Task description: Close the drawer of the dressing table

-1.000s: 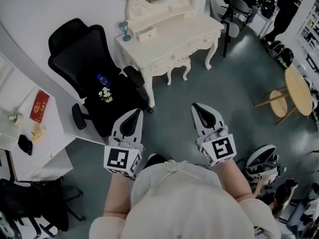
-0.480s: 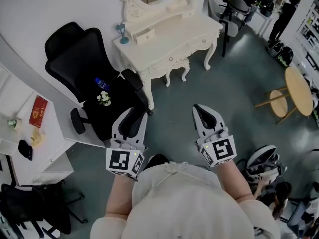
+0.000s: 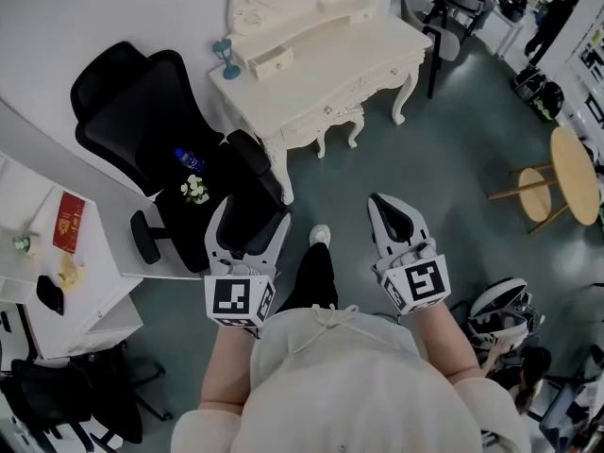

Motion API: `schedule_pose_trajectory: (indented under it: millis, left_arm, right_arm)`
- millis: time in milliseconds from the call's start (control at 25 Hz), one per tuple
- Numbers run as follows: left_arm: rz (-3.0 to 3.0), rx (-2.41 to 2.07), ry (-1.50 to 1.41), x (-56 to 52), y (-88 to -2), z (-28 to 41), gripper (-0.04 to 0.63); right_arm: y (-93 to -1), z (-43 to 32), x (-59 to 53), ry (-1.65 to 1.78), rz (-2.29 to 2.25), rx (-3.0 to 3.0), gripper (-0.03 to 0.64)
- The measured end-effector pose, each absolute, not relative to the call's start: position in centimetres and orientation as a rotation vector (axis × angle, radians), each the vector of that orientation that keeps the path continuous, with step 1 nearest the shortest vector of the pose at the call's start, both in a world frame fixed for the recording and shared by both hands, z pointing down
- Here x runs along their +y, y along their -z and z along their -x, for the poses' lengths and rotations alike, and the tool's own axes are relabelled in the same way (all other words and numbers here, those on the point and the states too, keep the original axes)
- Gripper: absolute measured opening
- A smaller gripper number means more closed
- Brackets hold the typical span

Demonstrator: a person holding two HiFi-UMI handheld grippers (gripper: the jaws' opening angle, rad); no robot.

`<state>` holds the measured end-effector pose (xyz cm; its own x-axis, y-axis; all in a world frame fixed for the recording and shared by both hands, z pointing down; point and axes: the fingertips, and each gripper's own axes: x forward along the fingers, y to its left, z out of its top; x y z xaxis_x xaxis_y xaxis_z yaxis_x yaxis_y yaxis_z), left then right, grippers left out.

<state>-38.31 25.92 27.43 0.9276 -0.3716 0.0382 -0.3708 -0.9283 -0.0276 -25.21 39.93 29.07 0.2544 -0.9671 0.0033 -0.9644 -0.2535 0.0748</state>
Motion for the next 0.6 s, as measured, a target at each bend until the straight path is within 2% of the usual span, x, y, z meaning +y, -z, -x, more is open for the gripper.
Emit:
schedule_pose_trajectory:
  millis: [600]
  left_arm:
    - [3.189, 0.57, 0.047, 4.8, -29.1, 18.4, 0.4]
  right_arm:
    - [-29.2, 6.0, 19.8, 0.032, -2.382, -1.786, 0.006]
